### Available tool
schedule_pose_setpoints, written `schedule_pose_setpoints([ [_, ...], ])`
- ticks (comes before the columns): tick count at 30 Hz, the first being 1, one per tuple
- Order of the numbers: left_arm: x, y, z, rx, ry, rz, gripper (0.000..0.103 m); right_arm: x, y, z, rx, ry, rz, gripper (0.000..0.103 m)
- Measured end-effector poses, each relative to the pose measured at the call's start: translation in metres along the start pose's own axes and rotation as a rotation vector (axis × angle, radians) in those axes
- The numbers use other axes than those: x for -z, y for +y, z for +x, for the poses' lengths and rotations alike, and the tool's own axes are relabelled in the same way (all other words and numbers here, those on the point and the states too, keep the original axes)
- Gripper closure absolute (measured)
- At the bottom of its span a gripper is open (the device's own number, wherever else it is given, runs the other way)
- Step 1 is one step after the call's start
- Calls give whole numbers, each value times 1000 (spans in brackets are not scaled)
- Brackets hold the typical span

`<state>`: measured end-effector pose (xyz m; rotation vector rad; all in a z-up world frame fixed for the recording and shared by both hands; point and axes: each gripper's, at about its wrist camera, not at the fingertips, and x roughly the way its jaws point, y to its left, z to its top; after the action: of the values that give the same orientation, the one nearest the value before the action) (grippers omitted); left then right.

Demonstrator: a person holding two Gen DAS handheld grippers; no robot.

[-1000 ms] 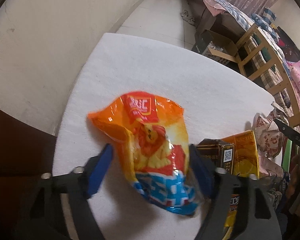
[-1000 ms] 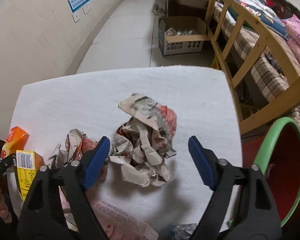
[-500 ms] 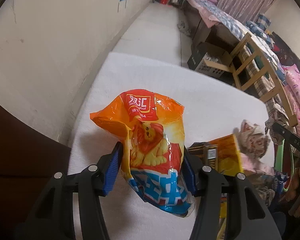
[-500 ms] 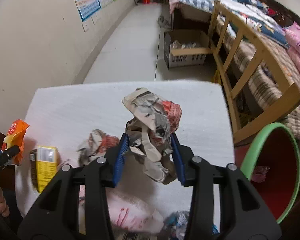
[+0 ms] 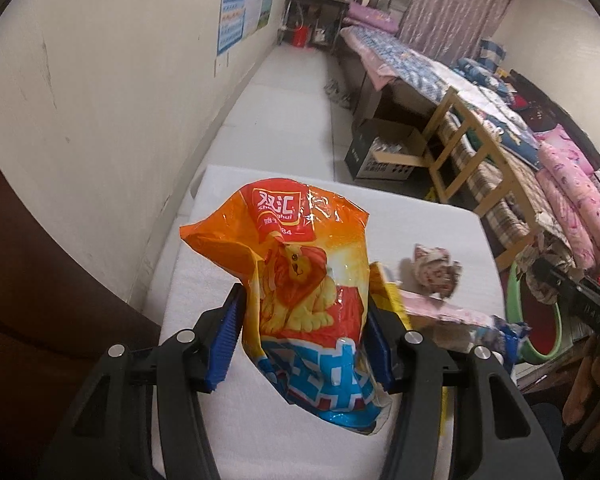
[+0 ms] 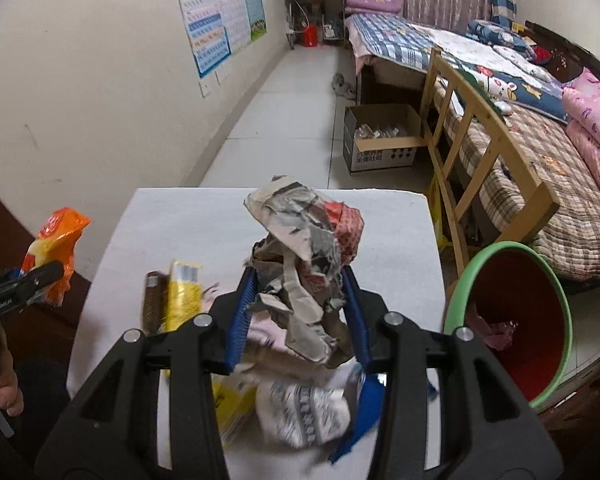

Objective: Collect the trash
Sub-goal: 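Grasp the orange chip bag with the left tool while the right tool grasps the crumpled newspaper ball, then carry both items over the green bin and open both tools to drop them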

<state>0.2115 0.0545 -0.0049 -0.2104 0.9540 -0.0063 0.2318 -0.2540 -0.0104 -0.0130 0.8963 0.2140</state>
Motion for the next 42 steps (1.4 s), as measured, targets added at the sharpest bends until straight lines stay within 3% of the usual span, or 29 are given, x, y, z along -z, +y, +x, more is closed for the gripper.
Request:
schedule_pose_setpoints([
  [5,5,-14,-37,16,-46,41,51,16,5,-32,-13,-28,-4,62],
  [13,12,-49,-61,47,-67,104,51,32,-4,-70,-17,-71,12,62],
  [29,14,-145,-50,159,-51,230,51,41,-79,-98,41,-111,117,62],
  [42,11,-246,-18,341,7,325,51,52,-175,-100,132,-105,241,62],
])
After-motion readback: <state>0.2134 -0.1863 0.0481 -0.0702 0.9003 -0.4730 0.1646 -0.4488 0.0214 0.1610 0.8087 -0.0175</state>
